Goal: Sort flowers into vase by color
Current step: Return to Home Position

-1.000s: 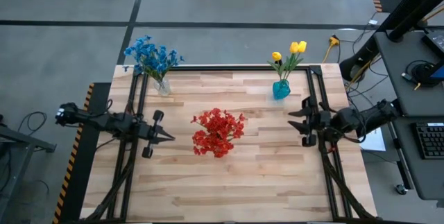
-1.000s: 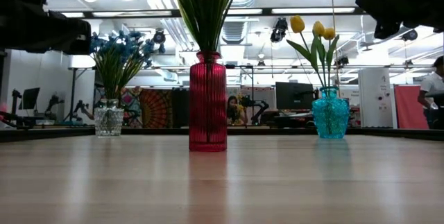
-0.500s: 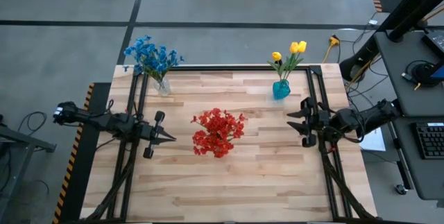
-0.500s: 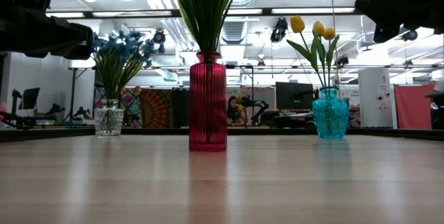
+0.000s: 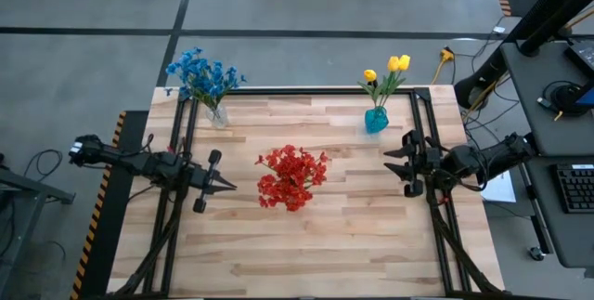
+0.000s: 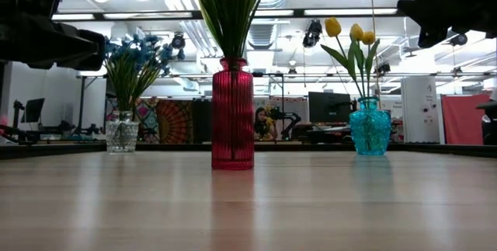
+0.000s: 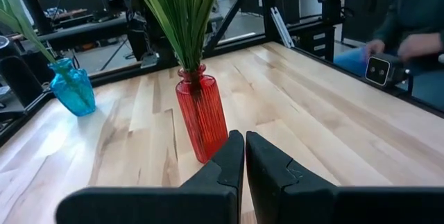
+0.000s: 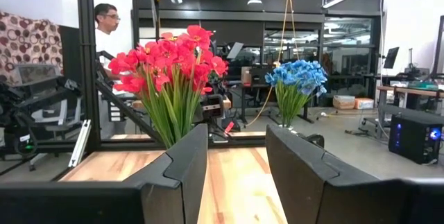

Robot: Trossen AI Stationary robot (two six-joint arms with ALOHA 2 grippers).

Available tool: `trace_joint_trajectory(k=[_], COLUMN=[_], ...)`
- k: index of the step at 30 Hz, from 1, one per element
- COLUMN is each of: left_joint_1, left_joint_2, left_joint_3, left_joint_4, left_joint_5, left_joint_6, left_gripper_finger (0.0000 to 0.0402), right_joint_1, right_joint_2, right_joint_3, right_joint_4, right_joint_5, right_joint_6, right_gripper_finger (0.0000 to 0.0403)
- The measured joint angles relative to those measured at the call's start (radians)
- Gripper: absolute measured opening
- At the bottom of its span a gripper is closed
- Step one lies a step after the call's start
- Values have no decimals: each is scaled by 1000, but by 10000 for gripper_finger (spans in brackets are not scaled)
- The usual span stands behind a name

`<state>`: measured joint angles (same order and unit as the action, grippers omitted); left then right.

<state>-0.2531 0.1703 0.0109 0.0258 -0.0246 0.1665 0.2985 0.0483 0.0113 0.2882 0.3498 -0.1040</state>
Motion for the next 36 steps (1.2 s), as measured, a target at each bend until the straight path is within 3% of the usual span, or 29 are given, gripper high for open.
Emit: trace_joint_trajectory(k=[36], left_joint_1=[0], left_joint_2=[31], left_joint_3=[0], left_joint_4=[0], left_joint_5=[0], left_joint_6=[0], left_gripper_finger=[0], right_joint_1=[0], right_joint_2=[0], right_joint_3=[-1], right_joint_4=[0], right_joint_5=[0], right_joint_6=[0], right_gripper_finger=[134])
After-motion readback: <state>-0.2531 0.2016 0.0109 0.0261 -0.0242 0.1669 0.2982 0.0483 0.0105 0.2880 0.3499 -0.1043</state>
